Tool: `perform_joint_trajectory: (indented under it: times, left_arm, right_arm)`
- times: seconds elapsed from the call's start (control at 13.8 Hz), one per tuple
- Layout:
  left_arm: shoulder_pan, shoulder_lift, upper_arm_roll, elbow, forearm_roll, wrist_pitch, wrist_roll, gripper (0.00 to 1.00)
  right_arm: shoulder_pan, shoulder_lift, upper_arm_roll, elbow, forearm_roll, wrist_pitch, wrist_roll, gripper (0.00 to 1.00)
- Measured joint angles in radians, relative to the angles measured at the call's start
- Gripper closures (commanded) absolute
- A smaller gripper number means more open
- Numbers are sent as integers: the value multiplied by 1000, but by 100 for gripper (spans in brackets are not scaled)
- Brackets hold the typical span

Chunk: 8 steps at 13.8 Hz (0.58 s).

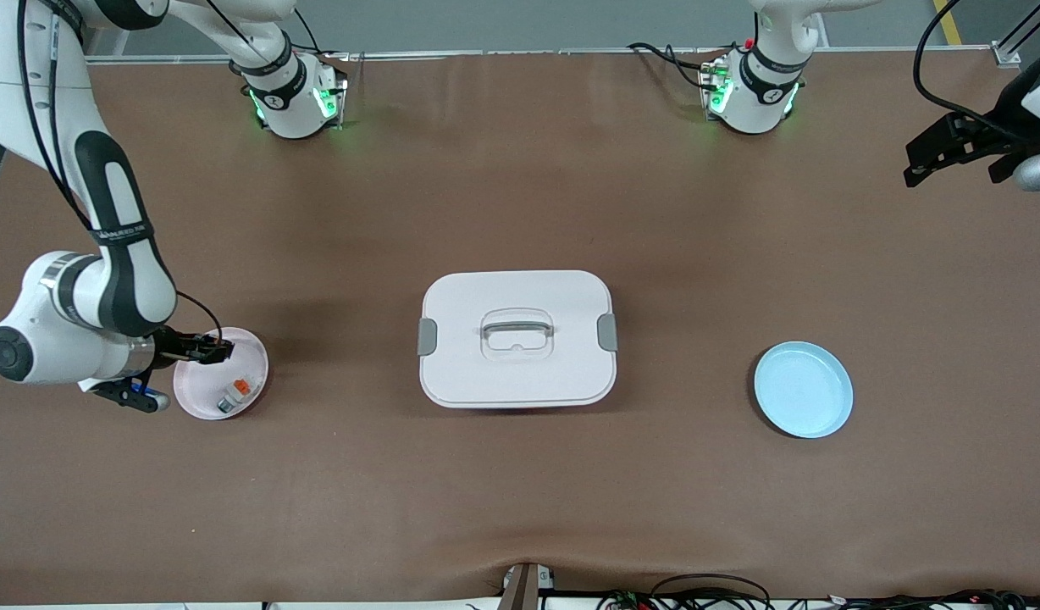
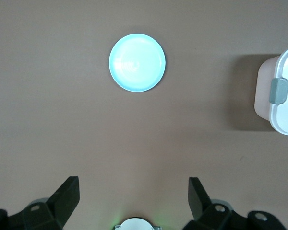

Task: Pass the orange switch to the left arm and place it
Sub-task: 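Close the right gripper on the black switch with orange terminals, then lift the switch with the right gripper and carry it over the box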

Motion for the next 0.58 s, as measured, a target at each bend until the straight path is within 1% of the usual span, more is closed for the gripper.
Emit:
perform_joint_trajectory:
  times: [0.14, 0.29, 0.58]
  left_arm:
    - [-2, 1, -1, 0, 0, 0, 0, 0]
    - [-2, 2, -1, -1, 0, 0, 0, 0]
    - [-2, 2, -2, -1, 0, 0, 0, 0]
  right_arm:
    - [0, -1, 2, 55, 32, -97, 44, 100]
    - [2, -4, 7, 91, 78, -165, 111, 100]
    - [40, -33, 15, 112, 235, -260, 279, 100]
